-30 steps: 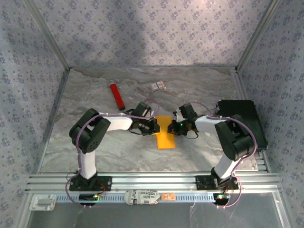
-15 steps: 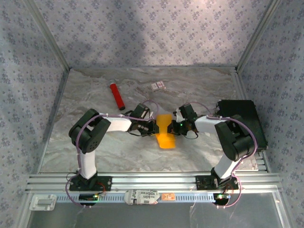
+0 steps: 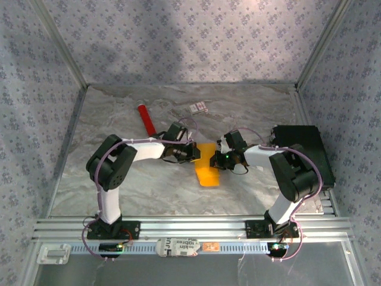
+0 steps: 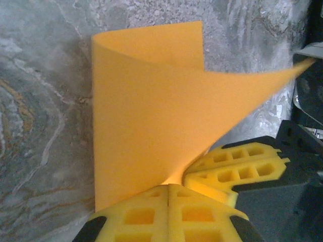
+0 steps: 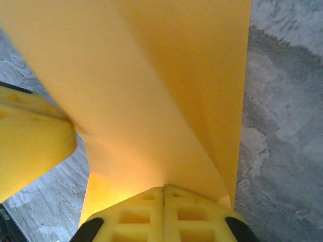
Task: Fold a paper plane with a square sheet of paper (pick it up from the middle)
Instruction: First fold the square sheet of paper in half at the center of the table.
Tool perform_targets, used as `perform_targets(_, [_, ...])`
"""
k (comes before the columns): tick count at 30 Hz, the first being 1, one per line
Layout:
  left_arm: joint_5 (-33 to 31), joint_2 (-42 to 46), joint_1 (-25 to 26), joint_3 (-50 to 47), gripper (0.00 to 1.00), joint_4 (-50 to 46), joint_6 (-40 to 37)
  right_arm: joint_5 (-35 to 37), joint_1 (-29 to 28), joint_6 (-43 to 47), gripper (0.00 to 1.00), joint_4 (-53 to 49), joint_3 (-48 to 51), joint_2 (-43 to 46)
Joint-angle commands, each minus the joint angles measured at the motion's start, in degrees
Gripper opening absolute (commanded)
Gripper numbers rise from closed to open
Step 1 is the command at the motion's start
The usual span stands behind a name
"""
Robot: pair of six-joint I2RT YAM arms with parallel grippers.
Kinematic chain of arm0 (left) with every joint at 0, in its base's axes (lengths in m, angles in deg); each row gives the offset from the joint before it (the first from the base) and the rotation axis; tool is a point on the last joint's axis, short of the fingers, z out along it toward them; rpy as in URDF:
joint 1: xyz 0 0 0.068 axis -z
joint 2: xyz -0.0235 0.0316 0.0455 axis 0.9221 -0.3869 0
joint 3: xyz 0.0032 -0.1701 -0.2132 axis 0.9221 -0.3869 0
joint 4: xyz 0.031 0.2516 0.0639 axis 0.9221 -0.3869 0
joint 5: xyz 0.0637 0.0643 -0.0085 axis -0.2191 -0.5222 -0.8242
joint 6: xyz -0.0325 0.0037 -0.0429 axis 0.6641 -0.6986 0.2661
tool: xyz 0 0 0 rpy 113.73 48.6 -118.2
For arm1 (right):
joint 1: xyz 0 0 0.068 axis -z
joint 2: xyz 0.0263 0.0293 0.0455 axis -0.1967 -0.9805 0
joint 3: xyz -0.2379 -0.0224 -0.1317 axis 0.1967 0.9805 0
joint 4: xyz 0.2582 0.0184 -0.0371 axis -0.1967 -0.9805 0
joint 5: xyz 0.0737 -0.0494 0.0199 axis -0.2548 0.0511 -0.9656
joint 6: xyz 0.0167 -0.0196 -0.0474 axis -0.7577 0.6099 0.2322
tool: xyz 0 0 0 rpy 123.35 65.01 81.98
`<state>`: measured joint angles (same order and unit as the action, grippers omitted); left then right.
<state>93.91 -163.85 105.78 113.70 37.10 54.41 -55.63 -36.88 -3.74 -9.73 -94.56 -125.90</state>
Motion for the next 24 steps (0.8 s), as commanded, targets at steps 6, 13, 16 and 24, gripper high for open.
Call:
perform_targets(6, [-0.83, -3.17, -1.65, -1.21, 0.03, -2.32, -1.24, 4.6, -0.37, 0.3, 0.0, -5.34, 1.98, -0.65])
perform_targets(13, [-1.5, -2.99, -1.69, 3.31, 0.03, -7.85, -4.1, 4.6, -0.39, 0.41, 0.0, -5.48, 1.9, -0.56])
perform_targets(16, [0.23, -2.53, -1.65, 5.56, 0.04, -8.45, -4.77, 4.6, -0.29, 0.52, 0.0, -5.67, 1.68, -0.54])
perform_targets(24, [-0.3, -6.31, -2.26, 9.28, 0.03, -11.77, -5.83, 4.79, -0.26, 0.44, 0.0, -5.77, 1.76, -0.47])
